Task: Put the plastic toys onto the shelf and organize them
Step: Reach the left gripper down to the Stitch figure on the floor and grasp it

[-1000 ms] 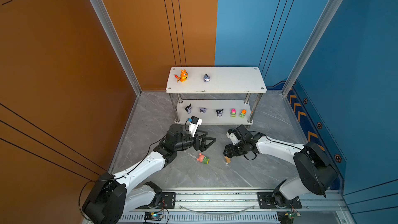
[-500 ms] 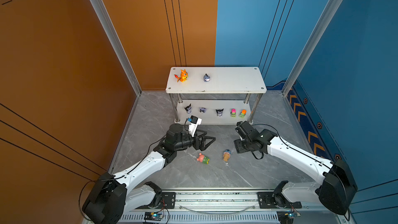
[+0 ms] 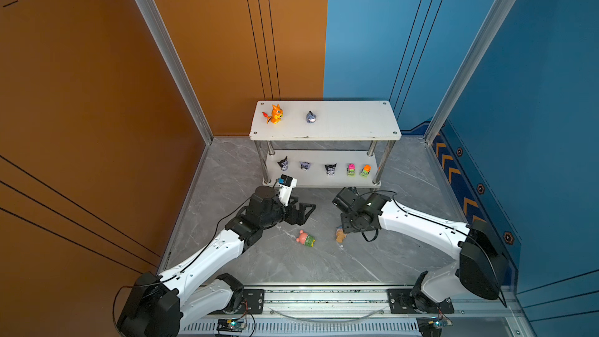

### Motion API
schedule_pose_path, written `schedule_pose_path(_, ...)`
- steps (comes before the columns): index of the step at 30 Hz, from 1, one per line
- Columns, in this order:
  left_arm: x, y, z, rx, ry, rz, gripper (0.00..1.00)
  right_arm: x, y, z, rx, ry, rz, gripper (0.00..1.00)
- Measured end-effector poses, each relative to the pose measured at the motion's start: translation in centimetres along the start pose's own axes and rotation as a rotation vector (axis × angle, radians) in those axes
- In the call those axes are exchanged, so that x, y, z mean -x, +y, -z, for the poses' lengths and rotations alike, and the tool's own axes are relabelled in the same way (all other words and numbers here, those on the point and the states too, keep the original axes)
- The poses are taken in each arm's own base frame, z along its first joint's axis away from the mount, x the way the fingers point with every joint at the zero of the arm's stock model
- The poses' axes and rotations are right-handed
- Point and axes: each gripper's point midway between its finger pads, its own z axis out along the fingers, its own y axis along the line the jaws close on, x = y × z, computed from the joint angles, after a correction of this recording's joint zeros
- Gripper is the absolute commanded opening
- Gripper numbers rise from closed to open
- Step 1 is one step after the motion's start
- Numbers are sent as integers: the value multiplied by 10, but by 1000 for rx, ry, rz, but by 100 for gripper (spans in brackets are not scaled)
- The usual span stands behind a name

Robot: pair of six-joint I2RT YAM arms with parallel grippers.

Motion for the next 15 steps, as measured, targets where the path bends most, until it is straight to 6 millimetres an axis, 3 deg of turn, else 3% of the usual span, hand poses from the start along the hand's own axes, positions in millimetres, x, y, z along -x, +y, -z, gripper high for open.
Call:
schedule_pose_path(5,-8,-36,-25,4,181,-143,79,25,-83,17,-7,-103,-281,59)
schedule_pose_path(7,-15,-42,-39,13,278,-172,77,26,-106,23,-12,-132,-346,59)
schedule_pose_path(10,-27,-48,-63,31,439,-199,75,20,-123,24,-7,-142,-390,58)
schedule_pose_path(15,-52,-61,-103,48,669,-238,72,7,-125,12,24,-115,-395,58)
